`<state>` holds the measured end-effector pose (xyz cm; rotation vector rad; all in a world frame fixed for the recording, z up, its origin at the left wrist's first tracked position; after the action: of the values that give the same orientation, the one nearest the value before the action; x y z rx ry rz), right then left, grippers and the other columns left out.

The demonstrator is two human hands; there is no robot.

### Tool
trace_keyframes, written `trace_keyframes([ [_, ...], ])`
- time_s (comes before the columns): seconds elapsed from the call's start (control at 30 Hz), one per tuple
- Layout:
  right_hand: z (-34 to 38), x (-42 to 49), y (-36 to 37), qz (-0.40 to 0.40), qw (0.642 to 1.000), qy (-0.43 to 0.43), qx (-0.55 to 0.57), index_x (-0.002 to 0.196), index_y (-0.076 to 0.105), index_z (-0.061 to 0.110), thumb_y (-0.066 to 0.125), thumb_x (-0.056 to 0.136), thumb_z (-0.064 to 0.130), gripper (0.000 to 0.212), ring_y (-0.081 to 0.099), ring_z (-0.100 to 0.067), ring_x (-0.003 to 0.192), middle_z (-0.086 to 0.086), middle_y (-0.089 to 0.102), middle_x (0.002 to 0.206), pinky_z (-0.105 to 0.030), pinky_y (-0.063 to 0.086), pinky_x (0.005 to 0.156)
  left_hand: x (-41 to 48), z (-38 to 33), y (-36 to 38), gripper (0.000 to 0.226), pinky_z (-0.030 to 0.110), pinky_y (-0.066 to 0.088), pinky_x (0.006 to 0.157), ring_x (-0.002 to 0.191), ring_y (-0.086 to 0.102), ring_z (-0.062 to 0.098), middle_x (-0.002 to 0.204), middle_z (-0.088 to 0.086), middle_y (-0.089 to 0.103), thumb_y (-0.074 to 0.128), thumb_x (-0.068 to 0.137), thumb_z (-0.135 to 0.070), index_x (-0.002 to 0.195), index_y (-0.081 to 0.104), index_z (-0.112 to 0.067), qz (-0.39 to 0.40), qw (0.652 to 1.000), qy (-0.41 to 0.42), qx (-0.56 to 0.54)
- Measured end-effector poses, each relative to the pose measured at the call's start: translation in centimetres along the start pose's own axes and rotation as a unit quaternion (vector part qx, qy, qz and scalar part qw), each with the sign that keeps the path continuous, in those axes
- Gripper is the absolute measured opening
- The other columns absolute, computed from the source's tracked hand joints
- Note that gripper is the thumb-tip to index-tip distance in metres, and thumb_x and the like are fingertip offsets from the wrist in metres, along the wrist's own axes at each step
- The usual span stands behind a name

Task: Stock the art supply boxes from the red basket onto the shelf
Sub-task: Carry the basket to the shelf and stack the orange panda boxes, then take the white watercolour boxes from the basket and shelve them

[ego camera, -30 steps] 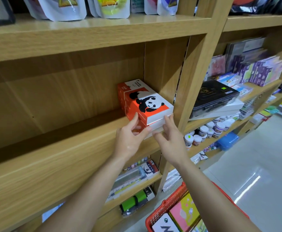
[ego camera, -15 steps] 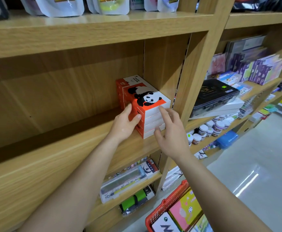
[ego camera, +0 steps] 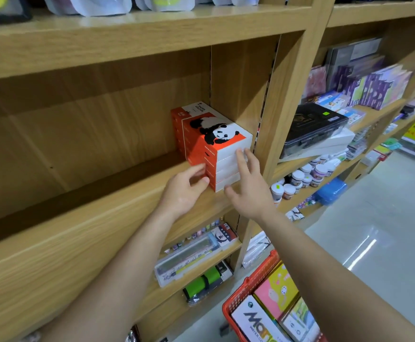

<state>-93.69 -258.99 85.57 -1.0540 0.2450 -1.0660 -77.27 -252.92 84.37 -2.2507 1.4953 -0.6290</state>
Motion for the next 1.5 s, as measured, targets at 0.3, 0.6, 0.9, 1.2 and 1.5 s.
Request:
trace_keyframes([
  [0.3, -13.4, -16.2, -2.4, -0.005, 0.979, 0.203, -0.003, 0.123, 0.065, 0.018, 0.065, 0.089, 0.038, 0.040, 0.062, -0.019, 0.105, -0.003, 0.065, 0.119, -0.026, 0.040, 0.078, -15.6, 4.1, 14.5, 0.025, 0.022, 0.049, 0.080, 0.094, 0.060, -0.001, 0.105, -0.016, 0.069, 0.061, 0.087, -0.038, 0.108, 0.070, -0.028, 0.195, 0.977, 0.039, 0.072],
  [0.6, -31.0, -37.4, 15.0, 0.266, 0.859, 0.438, 0.012, 0.119, 0.066, 0.003, 0.064, 0.092, 0.039, 0.045, 0.063, -0.038, 0.113, -0.020, 0.067, 0.122, -0.038, 0.050, 0.086, -17.8, 19.3, 31.1, 0.057, 0.038, 0.042, 0.096, 0.117, 0.055, 0.037, 0.129, 0.014, 0.060, 0.073, 0.081, -0.027, 0.134, 0.057, -0.011, 0.331, 0.915, -0.020, 0.230],
  [0.9, -39.2, -40.5, 32.7, 0.386, 0.823, 0.412, 0.060, 0.134, 0.051, 0.014, 0.042, 0.063, 0.091, 0.104, 0.059, -0.034, 0.110, -0.011, 0.055, 0.125, -0.043, 0.050, 0.090, -16.6, 28.9, 38.3, 0.059, 0.039, 0.044, 0.098, 0.127, 0.052, 0.027, 0.145, 0.004, 0.052, 0.059, 0.092, -0.025, 0.148, 0.039, -0.026, 0.241, 0.951, -0.043, 0.187],
  [1.2, -40.9, -41.5, 36.5, 0.424, 0.802, 0.412, 0.081, 0.153, 0.033, 0.015, 0.046, 0.049, 0.097, 0.134, 0.047, -0.029, 0.135, -0.009, 0.045, 0.153, -0.044, 0.042, 0.106, -17.7, 30.8, 39.4, 0.063, 0.022, 0.035, 0.094, 0.128, 0.050, 0.023, 0.151, 0.003, 0.048, 0.040, 0.096, -0.013, 0.151, 0.025, -0.037, 0.212, 0.961, -0.033, 0.172],
  [1.5, -38.9, -41.4, 34.7, 0.378, 0.839, 0.387, 0.051, 0.146, 0.041, 0.014, 0.038, 0.057, 0.094, 0.121, 0.053, -0.032, 0.129, -0.006, 0.065, 0.130, -0.039, 0.041, 0.102, -17.7, 30.9, 39.2, 0.063, 0.021, 0.041, 0.085, 0.115, 0.057, 0.017, 0.144, 0.003, 0.055, 0.044, 0.100, -0.011, 0.152, 0.024, -0.039, 0.210, 0.962, -0.050, 0.166],
])
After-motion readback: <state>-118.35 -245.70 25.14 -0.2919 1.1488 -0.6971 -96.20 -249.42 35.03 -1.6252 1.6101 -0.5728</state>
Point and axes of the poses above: each hand's wrist, its own x-axis towards the middle knuckle, its own y-axis out of the palm, z = x × y, the point moved 10 cm from there along x, towards the middle knuckle
